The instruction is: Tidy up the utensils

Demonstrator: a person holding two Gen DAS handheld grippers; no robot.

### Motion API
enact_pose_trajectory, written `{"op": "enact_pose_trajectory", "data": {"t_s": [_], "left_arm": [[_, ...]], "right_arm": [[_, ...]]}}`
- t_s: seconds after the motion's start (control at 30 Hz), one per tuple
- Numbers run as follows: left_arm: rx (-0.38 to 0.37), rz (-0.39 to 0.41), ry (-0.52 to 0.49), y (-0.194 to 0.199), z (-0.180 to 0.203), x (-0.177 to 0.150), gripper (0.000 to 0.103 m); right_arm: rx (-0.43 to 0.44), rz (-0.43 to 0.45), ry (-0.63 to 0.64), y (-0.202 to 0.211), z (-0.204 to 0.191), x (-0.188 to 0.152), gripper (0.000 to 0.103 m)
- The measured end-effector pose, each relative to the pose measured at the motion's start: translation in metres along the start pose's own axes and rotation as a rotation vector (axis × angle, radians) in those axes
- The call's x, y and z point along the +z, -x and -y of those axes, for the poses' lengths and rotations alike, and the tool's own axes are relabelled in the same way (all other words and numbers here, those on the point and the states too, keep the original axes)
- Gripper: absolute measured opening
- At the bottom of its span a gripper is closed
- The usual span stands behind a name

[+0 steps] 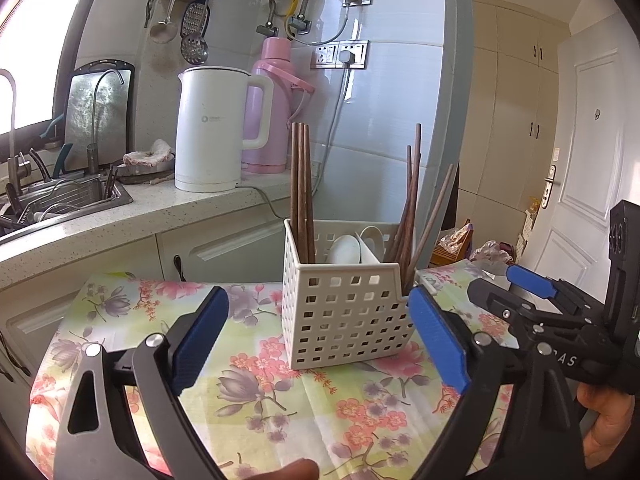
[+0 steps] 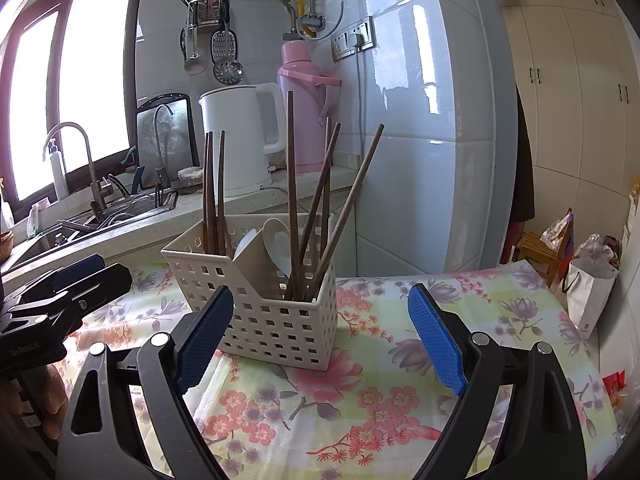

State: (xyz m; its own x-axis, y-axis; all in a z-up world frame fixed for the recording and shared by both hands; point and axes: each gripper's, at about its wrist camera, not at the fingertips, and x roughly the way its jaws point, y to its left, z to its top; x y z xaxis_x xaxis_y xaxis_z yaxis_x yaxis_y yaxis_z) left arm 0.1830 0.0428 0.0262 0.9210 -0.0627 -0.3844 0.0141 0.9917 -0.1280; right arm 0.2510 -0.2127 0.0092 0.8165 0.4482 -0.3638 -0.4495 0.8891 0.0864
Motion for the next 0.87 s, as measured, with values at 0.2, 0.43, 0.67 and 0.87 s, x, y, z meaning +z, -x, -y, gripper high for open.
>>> {"op": "enact_pose_trajectory", "data": {"t_s": [0.2, 0.43, 0.67, 0.87], "left_arm": [[-0.002, 0.001, -0.01, 0.0005, 0.0016, -0.0004, 0.091], [0.016, -0.014, 0.0, -0.0026, -0.001, -0.0024, 0.09], [0.001, -0.031, -0.009, -0.0051, 0.0008, -0.0032, 0.091], [0.004, -0.036, -0.003, -0.0065, -0.0003, -0.0037, 0.092]], "right_arm": [[-0.001, 0.0, 0.001, 0.0, -0.0001, -0.0002, 0.083], [-0.002, 0.0, -0.001, -0.0003, -0.0002, -0.0006, 0.084], [-0.002, -0.003, -0.002, -0.0007, 0.0013, -0.0018, 0.084], [-0.003, -0.001, -0.002, -0.0005, 0.0022, -0.0019, 0.084]]}}
